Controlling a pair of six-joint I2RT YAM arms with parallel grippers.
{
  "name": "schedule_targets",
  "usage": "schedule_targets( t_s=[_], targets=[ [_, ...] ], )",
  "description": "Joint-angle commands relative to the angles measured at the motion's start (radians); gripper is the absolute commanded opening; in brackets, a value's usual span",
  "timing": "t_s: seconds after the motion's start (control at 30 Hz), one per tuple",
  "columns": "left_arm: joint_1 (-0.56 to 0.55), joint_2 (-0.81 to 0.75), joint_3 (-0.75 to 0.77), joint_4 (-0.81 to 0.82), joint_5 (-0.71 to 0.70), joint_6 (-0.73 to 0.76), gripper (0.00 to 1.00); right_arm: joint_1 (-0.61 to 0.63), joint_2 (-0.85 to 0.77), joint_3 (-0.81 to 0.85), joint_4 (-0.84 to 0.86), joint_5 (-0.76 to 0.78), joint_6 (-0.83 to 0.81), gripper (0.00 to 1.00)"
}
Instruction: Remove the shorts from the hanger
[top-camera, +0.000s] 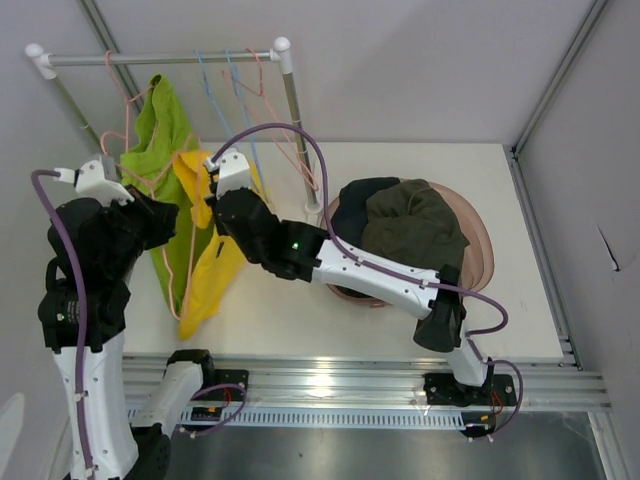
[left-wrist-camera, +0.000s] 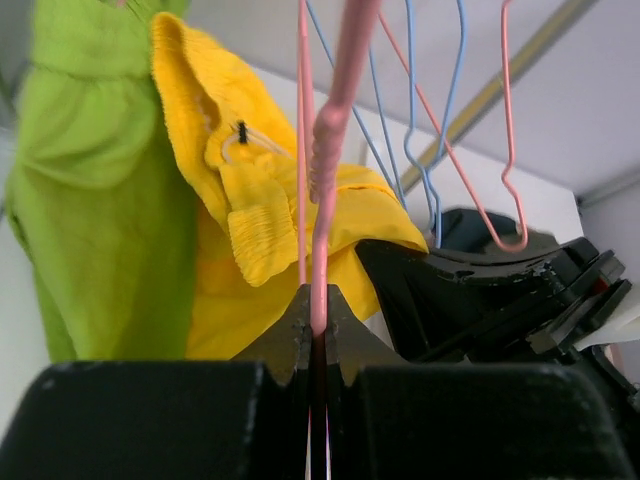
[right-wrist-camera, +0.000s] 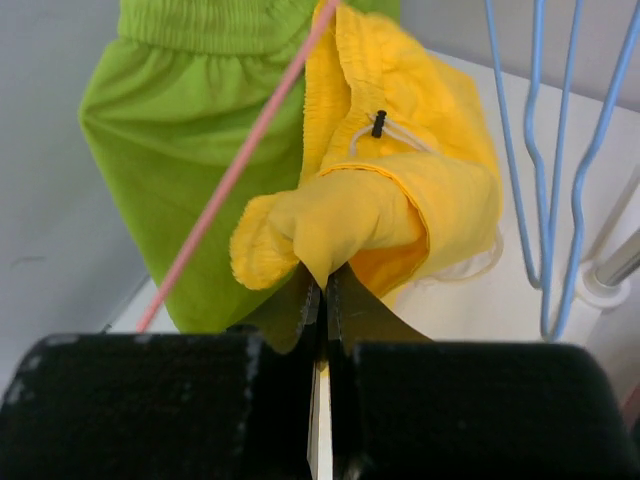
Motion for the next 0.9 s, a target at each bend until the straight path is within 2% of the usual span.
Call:
schedule_targets(
  t_s=[0.0,0.13,0.2,0.33,0.43,0.53,0.6,0.87],
  targets=[
    [-0.006,-0.034,-0.098,0.039,0.119,-0.059,0.0,0.005,-0.112,-0.057,0.074,0.021,-0.023,0.0],
    [-0.006,-0.022,-0.086,0.008,0.022,-0.007,0.0,0.032,-0.186,-0.1,0.001,0.01,0.008,0.0],
    [-0.005,-0.012,-0.043,0.005,-0.056,0.027,0.0,0.077,-0.241,-0.219,0.033,0.054,-0.007,0.0],
    [-0.006,-0.011,0.0,0.016,-0.163,0.067,0.0,0.256,-0.469,-0.506,0.286,0.247,-0.141,0.0],
    [-0.005,-0.027,-0.041,0.036,-0.171,0.077,0.0,0.278,-0.599,-0.603,0.369,0.337,-0.199,0.0],
    [-0.006,-0.053,-0.091,0.071,-0.133,0.073,0.0,0.254,-0.666,-0.597,0.414,0.384,-0.302,0.0],
    [-0.005,-0.082,-0.133,0.088,-0.116,0.073,0.0,0.189,-0.713,-0.591,0.436,0.383,-0.397,0.0],
    [-0.006,-0.081,-0.201,0.094,-0.11,0.108,0.0,-0.121,-0.757,-0.374,0.347,0.24,-0.485,0.0]
  ],
)
